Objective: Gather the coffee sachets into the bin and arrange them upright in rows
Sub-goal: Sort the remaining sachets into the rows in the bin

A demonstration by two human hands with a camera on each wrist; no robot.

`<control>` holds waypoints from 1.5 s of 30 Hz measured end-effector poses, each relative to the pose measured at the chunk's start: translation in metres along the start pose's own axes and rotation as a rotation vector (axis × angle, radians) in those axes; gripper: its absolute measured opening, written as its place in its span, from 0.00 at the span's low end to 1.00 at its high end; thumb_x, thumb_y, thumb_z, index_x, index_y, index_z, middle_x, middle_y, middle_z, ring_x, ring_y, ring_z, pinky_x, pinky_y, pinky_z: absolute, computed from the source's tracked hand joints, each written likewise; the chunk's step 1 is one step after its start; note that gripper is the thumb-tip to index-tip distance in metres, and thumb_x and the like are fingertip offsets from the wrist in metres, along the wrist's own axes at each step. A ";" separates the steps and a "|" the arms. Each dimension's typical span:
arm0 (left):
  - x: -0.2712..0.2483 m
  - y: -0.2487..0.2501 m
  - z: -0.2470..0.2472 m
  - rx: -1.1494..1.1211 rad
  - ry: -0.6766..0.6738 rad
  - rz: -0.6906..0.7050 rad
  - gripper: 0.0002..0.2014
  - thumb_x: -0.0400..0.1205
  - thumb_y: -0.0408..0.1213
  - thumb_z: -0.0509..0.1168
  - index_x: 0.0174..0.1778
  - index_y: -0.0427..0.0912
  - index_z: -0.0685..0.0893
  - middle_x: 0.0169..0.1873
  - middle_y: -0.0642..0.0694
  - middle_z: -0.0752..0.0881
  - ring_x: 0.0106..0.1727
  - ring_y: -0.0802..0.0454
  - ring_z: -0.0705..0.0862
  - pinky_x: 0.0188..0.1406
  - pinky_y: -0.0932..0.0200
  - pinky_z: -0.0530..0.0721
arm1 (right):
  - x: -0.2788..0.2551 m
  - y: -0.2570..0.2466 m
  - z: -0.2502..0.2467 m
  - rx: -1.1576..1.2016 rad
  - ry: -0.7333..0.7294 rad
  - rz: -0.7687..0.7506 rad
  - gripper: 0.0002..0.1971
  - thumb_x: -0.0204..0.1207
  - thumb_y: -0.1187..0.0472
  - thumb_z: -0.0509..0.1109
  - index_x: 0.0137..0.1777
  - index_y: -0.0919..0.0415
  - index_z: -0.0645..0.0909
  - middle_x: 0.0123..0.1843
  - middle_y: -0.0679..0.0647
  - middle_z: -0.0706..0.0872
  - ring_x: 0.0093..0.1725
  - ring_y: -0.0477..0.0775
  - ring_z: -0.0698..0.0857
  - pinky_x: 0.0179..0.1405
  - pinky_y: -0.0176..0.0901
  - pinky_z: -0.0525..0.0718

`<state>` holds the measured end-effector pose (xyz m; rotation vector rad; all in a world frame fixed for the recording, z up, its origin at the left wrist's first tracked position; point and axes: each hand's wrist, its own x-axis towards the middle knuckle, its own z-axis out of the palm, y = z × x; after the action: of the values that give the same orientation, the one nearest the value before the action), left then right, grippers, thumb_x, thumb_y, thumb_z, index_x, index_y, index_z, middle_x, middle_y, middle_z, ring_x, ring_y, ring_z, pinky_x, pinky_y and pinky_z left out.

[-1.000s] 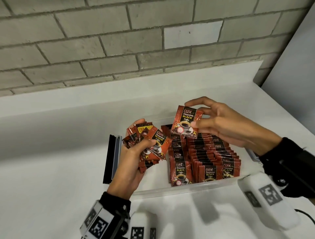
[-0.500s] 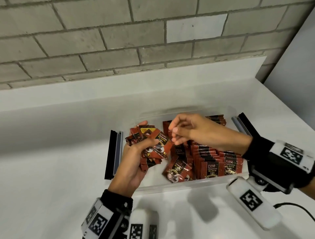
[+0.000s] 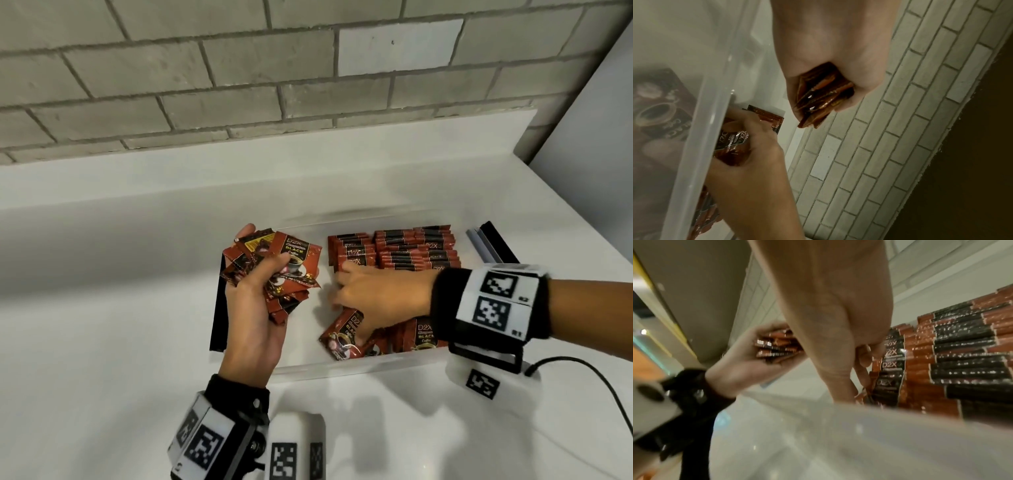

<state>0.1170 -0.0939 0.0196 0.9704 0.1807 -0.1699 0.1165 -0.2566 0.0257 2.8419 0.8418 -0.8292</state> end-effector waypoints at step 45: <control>-0.002 -0.002 0.006 0.047 -0.155 -0.134 0.17 0.75 0.29 0.68 0.58 0.49 0.84 0.49 0.42 0.91 0.46 0.46 0.91 0.41 0.50 0.89 | -0.048 0.032 -0.044 1.335 0.643 0.234 0.08 0.76 0.64 0.72 0.55 0.58 0.85 0.50 0.61 0.89 0.43 0.49 0.88 0.45 0.35 0.88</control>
<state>0.1152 -0.1003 0.0216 0.9883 0.1001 -0.3729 0.1204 -0.2981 0.0852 4.3617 -0.2826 -0.4894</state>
